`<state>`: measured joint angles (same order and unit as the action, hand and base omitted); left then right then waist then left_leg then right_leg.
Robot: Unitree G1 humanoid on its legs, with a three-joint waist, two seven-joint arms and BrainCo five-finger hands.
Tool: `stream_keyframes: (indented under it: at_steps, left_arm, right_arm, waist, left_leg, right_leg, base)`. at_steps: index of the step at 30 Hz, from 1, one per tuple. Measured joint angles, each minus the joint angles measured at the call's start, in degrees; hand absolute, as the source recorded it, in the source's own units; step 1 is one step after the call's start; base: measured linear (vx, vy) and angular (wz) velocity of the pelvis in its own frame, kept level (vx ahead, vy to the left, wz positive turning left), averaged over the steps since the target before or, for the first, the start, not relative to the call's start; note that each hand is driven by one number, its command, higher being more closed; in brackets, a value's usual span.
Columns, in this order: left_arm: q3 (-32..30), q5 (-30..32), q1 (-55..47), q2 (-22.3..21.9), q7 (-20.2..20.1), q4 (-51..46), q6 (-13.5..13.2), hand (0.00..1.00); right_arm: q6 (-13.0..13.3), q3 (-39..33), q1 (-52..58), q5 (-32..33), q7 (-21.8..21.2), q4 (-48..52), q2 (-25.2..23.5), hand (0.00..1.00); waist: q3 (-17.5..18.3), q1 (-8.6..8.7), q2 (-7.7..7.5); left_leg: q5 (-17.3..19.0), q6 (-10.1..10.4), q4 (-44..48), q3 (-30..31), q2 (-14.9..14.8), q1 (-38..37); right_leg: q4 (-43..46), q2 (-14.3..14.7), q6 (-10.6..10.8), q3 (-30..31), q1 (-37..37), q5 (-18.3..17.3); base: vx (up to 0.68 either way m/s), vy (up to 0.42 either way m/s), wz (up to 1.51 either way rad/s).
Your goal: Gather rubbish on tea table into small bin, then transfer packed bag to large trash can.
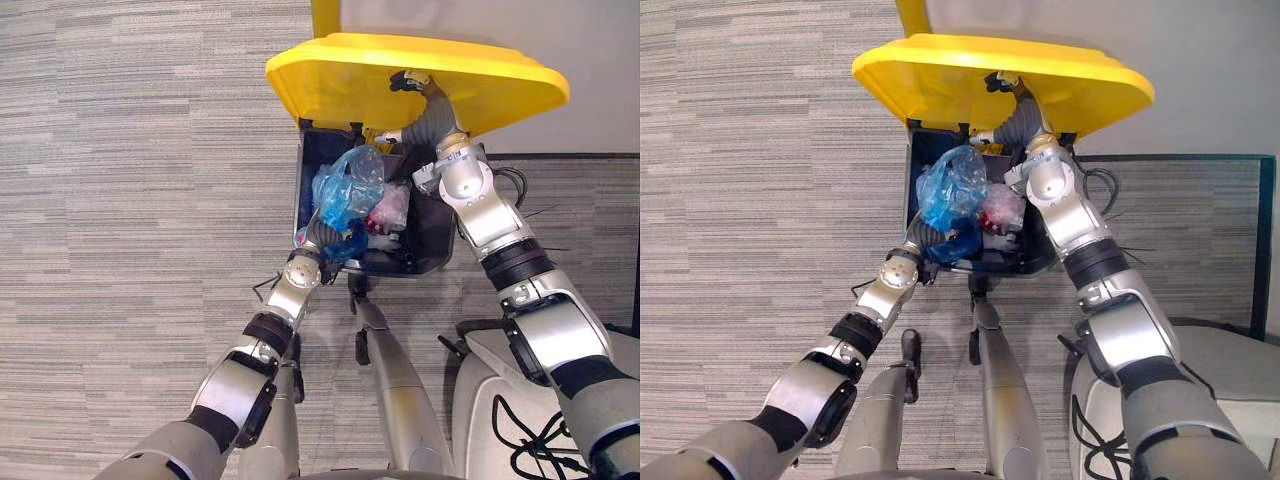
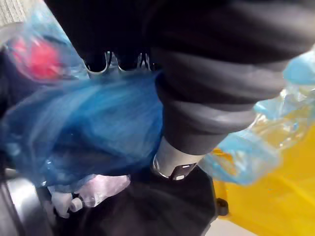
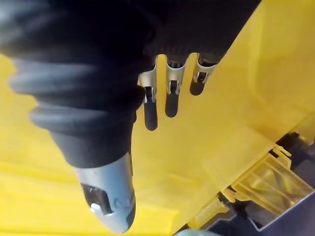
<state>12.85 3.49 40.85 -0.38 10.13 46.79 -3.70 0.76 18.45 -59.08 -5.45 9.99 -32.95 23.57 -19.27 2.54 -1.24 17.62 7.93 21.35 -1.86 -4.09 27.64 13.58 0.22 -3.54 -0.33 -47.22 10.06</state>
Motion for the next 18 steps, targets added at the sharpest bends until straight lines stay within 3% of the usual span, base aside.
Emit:
stream_keyframes:
  at_steps: [11, 18]
  left_arm:
    - [0.0, -0.1, -3.3, 0.1, -0.1, -2.7, 0.0, 0.00]
    - [0.1, -2.5, -11.9, 2.2, -0.8, -11.7, -0.8, 0.00]
  right_arm:
    - [0.0, 0.7, 1.7, -2.1, -0.2, 0.8, 0.6, 0.00]
    - [-0.1, -0.4, 14.6, -4.3, -1.1, 5.3, -0.1, 0.00]
  waist:
    - [0.0, 0.66, -0.01]
    - [0.5, 0.56, -0.02]
  left_leg:
    - [0.5, -0.8, 2.2, -0.5, 0.2, -0.7]
    - [-0.4, -1.5, -0.2, -0.9, 1.3, -6.1]
  right_leg:
    - [0.0, -1.4, 0.3, -1.0, 2.1, 0.2]
    - [0.3, -3.2, 1.1, -2.0, 6.8, -0.4]
  base:
    - [0.02, 0.005, 0.04]
    - [0.02, 0.019, 0.07]
